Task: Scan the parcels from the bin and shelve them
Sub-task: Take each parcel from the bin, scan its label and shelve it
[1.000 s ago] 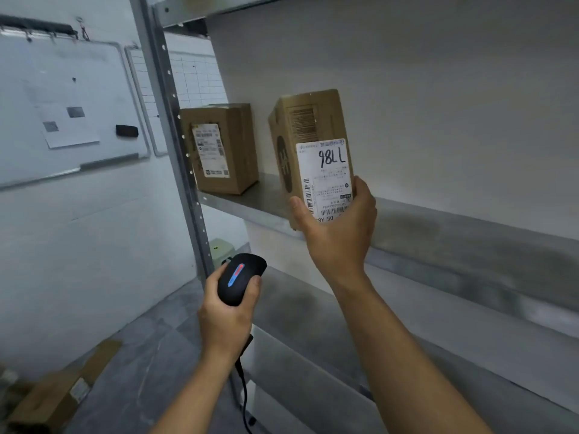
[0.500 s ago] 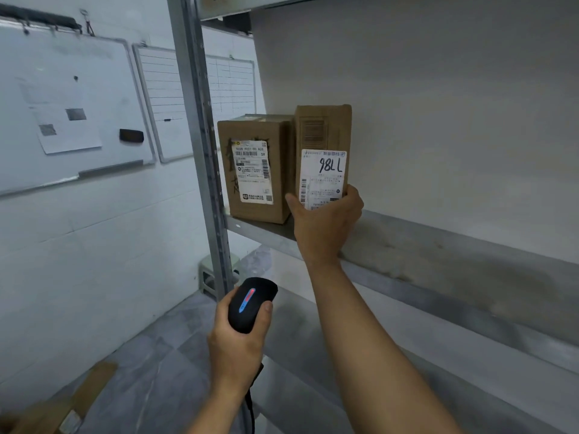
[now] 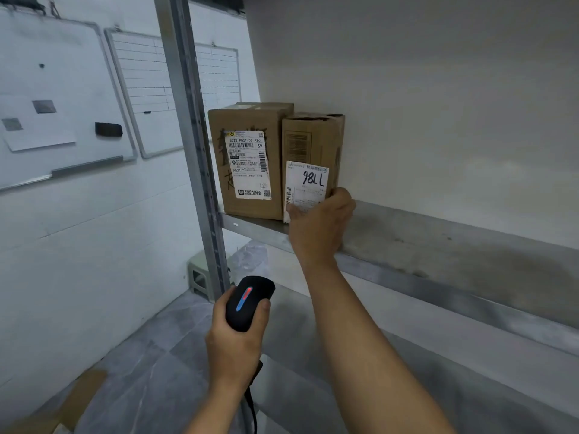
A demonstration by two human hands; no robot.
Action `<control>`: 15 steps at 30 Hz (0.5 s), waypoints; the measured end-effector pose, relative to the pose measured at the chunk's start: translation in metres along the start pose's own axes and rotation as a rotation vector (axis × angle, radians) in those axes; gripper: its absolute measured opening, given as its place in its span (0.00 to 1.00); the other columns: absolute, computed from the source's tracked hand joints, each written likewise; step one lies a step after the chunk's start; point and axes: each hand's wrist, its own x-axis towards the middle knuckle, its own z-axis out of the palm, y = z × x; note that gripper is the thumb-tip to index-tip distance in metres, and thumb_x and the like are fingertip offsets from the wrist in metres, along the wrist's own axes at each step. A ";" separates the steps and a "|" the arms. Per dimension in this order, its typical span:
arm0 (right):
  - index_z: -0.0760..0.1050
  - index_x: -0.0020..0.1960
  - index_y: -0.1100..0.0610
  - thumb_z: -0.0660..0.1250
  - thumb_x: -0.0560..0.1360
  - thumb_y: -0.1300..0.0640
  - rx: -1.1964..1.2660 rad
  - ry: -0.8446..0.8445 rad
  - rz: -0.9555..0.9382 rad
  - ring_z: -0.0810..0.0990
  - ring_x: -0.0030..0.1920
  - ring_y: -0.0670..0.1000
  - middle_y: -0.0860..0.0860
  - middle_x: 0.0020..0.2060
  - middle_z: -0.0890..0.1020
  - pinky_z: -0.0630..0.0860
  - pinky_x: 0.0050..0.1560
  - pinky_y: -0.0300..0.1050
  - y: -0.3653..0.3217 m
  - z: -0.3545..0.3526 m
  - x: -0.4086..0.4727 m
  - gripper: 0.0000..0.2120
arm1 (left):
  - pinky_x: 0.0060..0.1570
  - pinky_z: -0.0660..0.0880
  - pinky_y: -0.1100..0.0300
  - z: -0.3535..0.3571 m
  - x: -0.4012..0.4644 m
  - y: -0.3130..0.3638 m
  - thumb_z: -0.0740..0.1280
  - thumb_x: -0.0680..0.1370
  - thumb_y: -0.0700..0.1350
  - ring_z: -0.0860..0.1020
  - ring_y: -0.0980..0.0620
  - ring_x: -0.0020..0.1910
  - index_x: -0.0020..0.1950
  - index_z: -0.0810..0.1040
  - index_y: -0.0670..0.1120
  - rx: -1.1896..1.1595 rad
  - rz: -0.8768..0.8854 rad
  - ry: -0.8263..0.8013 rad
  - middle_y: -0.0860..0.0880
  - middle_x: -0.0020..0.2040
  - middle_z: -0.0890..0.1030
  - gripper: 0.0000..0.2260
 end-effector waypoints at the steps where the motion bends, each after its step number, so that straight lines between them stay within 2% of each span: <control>1: 0.63 0.66 0.61 0.83 0.66 0.54 -0.007 -0.008 0.001 0.69 0.64 0.57 0.58 0.63 0.69 0.78 0.59 0.55 0.000 -0.001 0.000 0.39 | 0.45 0.84 0.47 0.001 0.001 0.000 0.77 0.70 0.61 0.85 0.43 0.44 0.66 0.76 0.58 0.003 0.002 -0.009 0.52 0.51 0.85 0.26; 5: 0.62 0.66 0.61 0.83 0.66 0.54 -0.022 -0.061 -0.005 0.68 0.66 0.56 0.58 0.64 0.68 0.76 0.62 0.52 0.000 -0.008 -0.002 0.39 | 0.45 0.84 0.44 0.006 0.000 0.003 0.73 0.64 0.69 0.85 0.43 0.44 0.66 0.75 0.59 -0.021 0.000 -0.032 0.52 0.52 0.84 0.32; 9: 0.61 0.70 0.59 0.78 0.72 0.51 -0.020 -0.126 -0.042 0.68 0.65 0.54 0.56 0.66 0.67 0.75 0.62 0.47 0.004 -0.026 -0.005 0.36 | 0.45 0.84 0.42 0.015 -0.005 0.006 0.73 0.65 0.69 0.85 0.43 0.44 0.63 0.75 0.63 -0.017 0.020 -0.074 0.53 0.52 0.84 0.29; 13: 0.63 0.74 0.57 0.70 0.78 0.51 0.001 -0.180 -0.138 0.68 0.66 0.54 0.55 0.67 0.69 0.73 0.65 0.52 0.008 -0.055 -0.012 0.28 | 0.46 0.84 0.41 0.027 -0.016 0.009 0.73 0.66 0.70 0.85 0.42 0.46 0.65 0.73 0.64 -0.017 0.037 -0.132 0.54 0.54 0.83 0.29; 15: 0.62 0.76 0.55 0.67 0.80 0.50 0.016 -0.227 -0.170 0.67 0.68 0.53 0.54 0.69 0.69 0.70 0.67 0.50 0.010 -0.074 -0.016 0.28 | 0.47 0.84 0.40 0.033 -0.023 0.011 0.73 0.66 0.69 0.85 0.42 0.47 0.67 0.74 0.62 -0.043 0.036 -0.169 0.53 0.54 0.83 0.31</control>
